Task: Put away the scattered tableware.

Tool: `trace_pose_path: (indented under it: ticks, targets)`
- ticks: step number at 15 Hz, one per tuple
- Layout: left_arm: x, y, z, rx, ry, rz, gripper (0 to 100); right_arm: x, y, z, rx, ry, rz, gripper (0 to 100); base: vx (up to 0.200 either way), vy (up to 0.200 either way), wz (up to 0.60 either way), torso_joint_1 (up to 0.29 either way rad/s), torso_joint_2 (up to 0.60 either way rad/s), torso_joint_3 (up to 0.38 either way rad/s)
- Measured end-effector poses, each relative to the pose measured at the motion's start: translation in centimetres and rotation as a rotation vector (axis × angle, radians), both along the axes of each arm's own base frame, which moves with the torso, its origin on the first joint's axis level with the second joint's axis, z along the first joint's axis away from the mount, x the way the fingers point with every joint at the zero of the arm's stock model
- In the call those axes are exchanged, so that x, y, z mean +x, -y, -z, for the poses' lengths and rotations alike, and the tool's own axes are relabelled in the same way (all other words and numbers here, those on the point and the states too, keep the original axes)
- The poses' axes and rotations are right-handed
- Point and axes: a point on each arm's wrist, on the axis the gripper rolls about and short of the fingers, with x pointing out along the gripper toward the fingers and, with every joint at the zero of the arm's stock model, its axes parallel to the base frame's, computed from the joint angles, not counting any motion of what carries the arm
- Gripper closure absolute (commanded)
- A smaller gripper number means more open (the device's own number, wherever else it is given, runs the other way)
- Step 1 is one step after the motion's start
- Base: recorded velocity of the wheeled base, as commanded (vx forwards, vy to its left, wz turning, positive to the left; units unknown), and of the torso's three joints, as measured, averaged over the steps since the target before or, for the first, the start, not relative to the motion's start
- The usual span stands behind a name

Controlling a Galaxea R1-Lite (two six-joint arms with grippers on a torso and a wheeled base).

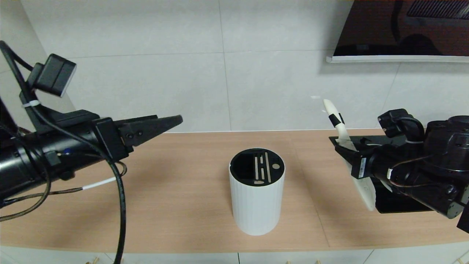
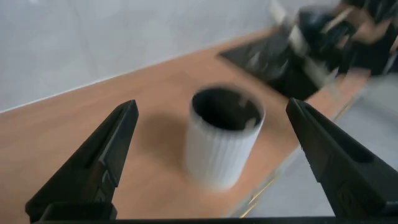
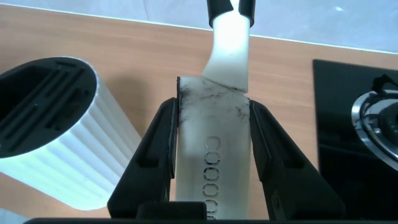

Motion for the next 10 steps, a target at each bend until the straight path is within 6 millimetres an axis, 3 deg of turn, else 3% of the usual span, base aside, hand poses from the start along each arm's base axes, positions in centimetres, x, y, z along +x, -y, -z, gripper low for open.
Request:
trace_pose_path:
  ticks: [3, 10]
  targets:
    - [1.3, 1.5, -1.0, -0.123, -0.040, 0.048, 0, 0.2, -0.2, -0.6, 0.007, 0.019, -0.002, 100, 0.000, 0.000, 0.00, 0.000, 0.00, 0.000]
    - [4.6, 3.8, -0.6, -0.129, -0.085, 0.084, 0, 1.8, -2.8, -4.2, 0.025, 0.052, -0.072, 100, 0.000, 0.000, 0.00, 0.000, 0.00, 0.000]
